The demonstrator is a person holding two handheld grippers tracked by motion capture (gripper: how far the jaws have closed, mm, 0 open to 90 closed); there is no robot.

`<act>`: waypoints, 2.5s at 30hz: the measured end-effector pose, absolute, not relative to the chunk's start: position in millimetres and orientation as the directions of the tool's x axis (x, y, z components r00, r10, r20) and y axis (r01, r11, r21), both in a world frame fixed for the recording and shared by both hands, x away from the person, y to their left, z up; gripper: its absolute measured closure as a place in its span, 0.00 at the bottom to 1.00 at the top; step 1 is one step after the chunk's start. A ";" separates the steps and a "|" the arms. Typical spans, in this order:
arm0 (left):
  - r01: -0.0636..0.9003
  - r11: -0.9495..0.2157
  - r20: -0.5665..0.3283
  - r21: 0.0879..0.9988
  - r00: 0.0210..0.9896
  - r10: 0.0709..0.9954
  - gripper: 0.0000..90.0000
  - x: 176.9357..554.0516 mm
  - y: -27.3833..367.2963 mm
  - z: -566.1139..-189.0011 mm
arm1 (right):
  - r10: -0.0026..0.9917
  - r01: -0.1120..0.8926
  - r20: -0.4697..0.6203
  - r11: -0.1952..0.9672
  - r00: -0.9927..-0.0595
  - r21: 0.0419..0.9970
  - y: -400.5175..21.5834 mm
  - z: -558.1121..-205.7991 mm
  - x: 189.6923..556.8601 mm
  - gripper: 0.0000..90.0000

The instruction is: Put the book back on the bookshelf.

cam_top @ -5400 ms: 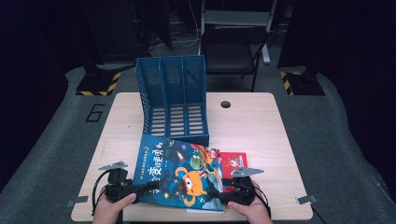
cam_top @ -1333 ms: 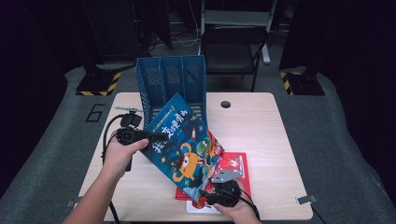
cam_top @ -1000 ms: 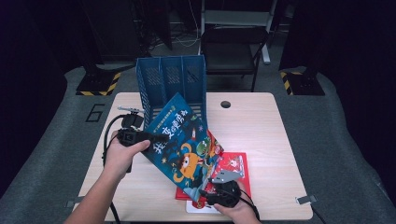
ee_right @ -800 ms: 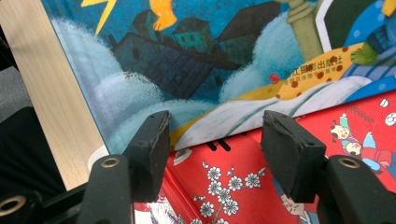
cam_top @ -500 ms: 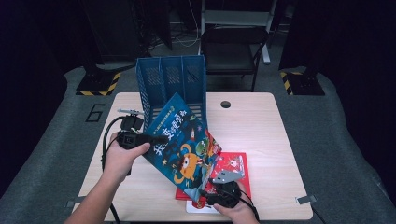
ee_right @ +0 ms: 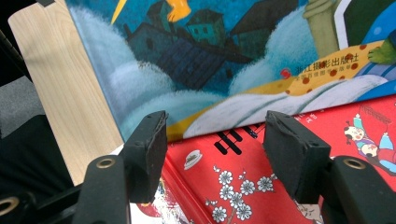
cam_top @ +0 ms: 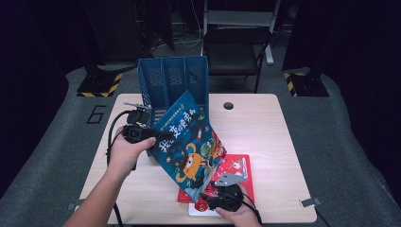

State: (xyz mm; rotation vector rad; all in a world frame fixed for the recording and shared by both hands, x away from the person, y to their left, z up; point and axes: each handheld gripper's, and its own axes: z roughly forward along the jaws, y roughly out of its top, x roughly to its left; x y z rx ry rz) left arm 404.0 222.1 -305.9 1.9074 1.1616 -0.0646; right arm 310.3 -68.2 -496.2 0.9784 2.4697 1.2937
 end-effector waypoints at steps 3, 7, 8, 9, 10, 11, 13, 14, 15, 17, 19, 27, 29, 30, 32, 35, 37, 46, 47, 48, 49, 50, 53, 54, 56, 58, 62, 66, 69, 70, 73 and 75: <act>0.734 -0.191 -0.442 0.652 0.572 0.691 0.89 408.6 219.0 -301.3 | 0.637 0.478 0.145 0.389 -0.757 0.787 -67.4 -495.9 310.0 0.44; 0.720 -0.213 -0.411 0.660 0.584 0.700 0.90 413.2 211.1 -291.6 | 0.633 0.485 0.155 0.389 -0.759 0.783 -68.4 -495.6 310.5 0.44; 0.720 -0.213 -0.411 0.660 0.584 0.700 0.90 413.2 211.1 -291.6 | 0.629 0.486 0.161 0.387 -0.761 0.784 -68.6 -495.3 310.4 0.44; 0.708 -0.226 -0.383 0.670 0.590 0.711 0.90 414.6 206.8 -286.5 | 0.635 0.483 0.152 0.389 -0.758 0.784 -68.6 -495.6 310.9 0.44; 0.708 -0.226 -0.383 0.670 0.590 0.711 0.90 414.6 206.8 -286.5 | 0.635 0.484 0.153 0.389 -0.758 0.784 -68.8 -495.6 311.0 0.44; 0.688 -0.253 -0.347 0.680 0.606 0.716 0.90 415.3 202.7 -280.5 | 0.633 0.481 0.152 0.389 -0.759 0.785 -68.8 -495.7 311.3 0.44; 0.672 -0.284 -0.313 0.684 0.622 0.718 0.90 415.1 199.2 -275.7 | 0.635 0.484 0.152 0.389 -0.757 0.784 -69.1 -495.5 311.1 0.44; 0.672 -0.284 -0.313 0.684 0.622 0.718 0.90 415.1 199.2 -275.7 | 0.635 0.484 0.152 0.389 -0.757 0.784 -69.1 -495.5 311.1 0.44; 0.664 -0.298 -0.300 0.686 0.631 0.715 0.90 414.8 196.7 -274.6 | 0.635 0.483 0.152 0.389 -0.758 0.784 -69.6 -495.6 311.7 0.45; 0.661 -0.300 -0.295 0.688 0.632 0.716 0.90 413.4 195.3 -274.1 | 0.634 0.486 0.155 0.389 -0.757 0.783 -69.8 -495.4 312.0 0.45; 0.659 -0.302 -0.290 0.689 0.632 0.718 0.90 411.1 194.2 -273.8 | 0.631 0.484 0.155 0.391 -0.760 0.783 -70.1 -495.6 312.3 0.45; 0.634 -0.328 -0.250 0.700 0.649 0.719 0.84 400.6 193.7 -274.9 | 0.629 0.475 0.141 0.401 -0.764 0.784 -70.5 -495.8 312.3 0.45; 0.630 -0.345 -0.227 0.695 0.649 0.726 0.83 397.6 196.2 -277.2 | 0.630 0.473 0.139 0.399 -0.764 0.785 -70.2 -496.0 312.3 0.45; 0.630 -0.345 -0.227 0.695 0.649 0.726 0.83 397.6 196.2 -277.2 | 0.630 0.473 0.139 0.399 -0.764 0.785 -70.2 -496.0 312.3 0.45; 0.634 -0.352 -0.221 0.689 0.646 0.731 0.83 395.8 199.5 -282.0 | 0.631 0.471 0.136 0.400 -0.764 0.786 -69.8 -496.1 312.2 0.45; 0.666 -0.329 -0.263 0.670 0.627 0.733 0.83 397.3 201.2 -289.5 | 0.631 0.469 0.133 0.401 -0.764 0.787 -69.3 -496.3 312.2 0.45; 0.674 -0.323 -0.279 0.664 0.625 0.729 0.82 398.6 201.7 -292.8 | 0.632 0.468 0.131 0.403 -0.764 0.786 -68.9 -496.3 312.3 0.45; 0.691 -0.291 -0.316 0.662 0.609 0.728 0.79 399.0 199.0 -295.0 | 0.632 0.469 0.136 0.396 -0.763 0.789 -67.6 -496.3 312.1 0.45; 0.696 -0.280 -0.324 0.661 0.601 0.730 0.77 399.0 198.6 -295.2 | 0.631 0.467 0.132 0.399 -0.764 0.789 -67.6 -496.3 312.0 0.45; 0.704 -0.270 -0.340 0.657 0.596 0.727 0.74 399.5 199.2 -295.5 | 0.623 0.455 0.121 0.411 -0.773 0.790 -68.4 -496.6 312.5 0.45; 0.713 -0.255 -0.355 0.654 0.586 0.728 0.71 399.6 199.9 -296.4 | 0.628 0.462 0.127 0.406 -0.768 0.788 -66.9 -496.4 311.1 0.45; 0.713 -0.255 -0.355 0.654 0.586 0.728 0.70 399.6 199.9 -296.4 | 0.624 0.451 0.112 0.417 -0.773 0.789 -67.0 -496.7 311.5 0.45; 0.732 -0.224 -0.406 0.643 0.574 0.711 0.63 401.3 202.6 -298.0 | 0.625 0.444 0.102 0.421 -0.774 0.791 -66.5 -496.9 311.0 0.45; 0.737 -0.217 -0.420 0.640 0.572 0.705 0.60 401.5 203.4 -298.3 | 0.625 0.445 0.103 0.420 -0.774 0.791 -66.5 -496.9 311.0 0.45; 0.738 -0.219 -0.431 0.638 0.578 0.692 0.55 401.9 204.3 -298.7 | 0.626 0.445 0.103 0.420 -0.773 0.791 -66.4 -496.9 310.9 0.45; 0.741 -0.211 -0.449 0.637 0.580 0.680 0.52 402.3 204.9 -298.6 | 0.625 0.444 0.103 0.420 -0.774 0.792 -66.5 -497.0 311.1 0.45; 0.731 -0.210 -0.456 0.650 0.595 0.661 0.42 402.1 204.4 -298.2 | 0.623 0.443 0.104 0.419 -0.775 0.793 -66.6 -497.1 311.4 0.45; 0.708 -0.218 -0.444 0.672 0.620 0.646 0.37 399.9 201.6 -296.5 | 0.626 0.448 0.111 0.412 -0.772 0.794 -66.5 -497.2 311.3 0.45; 0.703 -0.224 -0.437 0.675 0.625 0.646 0.37 400.3 200.2 -296.1 | 0.627 0.449 0.111 0.411 -0.771 0.794 -66.5 -497.2 311.3 0.45; 0.703 -0.224 -0.437 0.675 0.625 0.646 0.41 400.3 200.2 -296.1 | 0.627 0.449 0.111 0.411 -0.771 0.794 -66.5 -497.2 311.3 0.45; 0.698 -0.237 -0.402 0.676 0.618 0.675 0.48 400.2 197.6 -296.0 | 0.628 0.450 0.112 0.410 -0.770 0.793 -66.4 -497.3 311.1 0.46; 0.690 -0.245 -0.384 0.681 0.621 0.683 0.53 399.8 196.6 -296.1 | 0.628 0.450 0.112 0.410 -0.770 0.793 -66.4 -497.3 311.1 0.46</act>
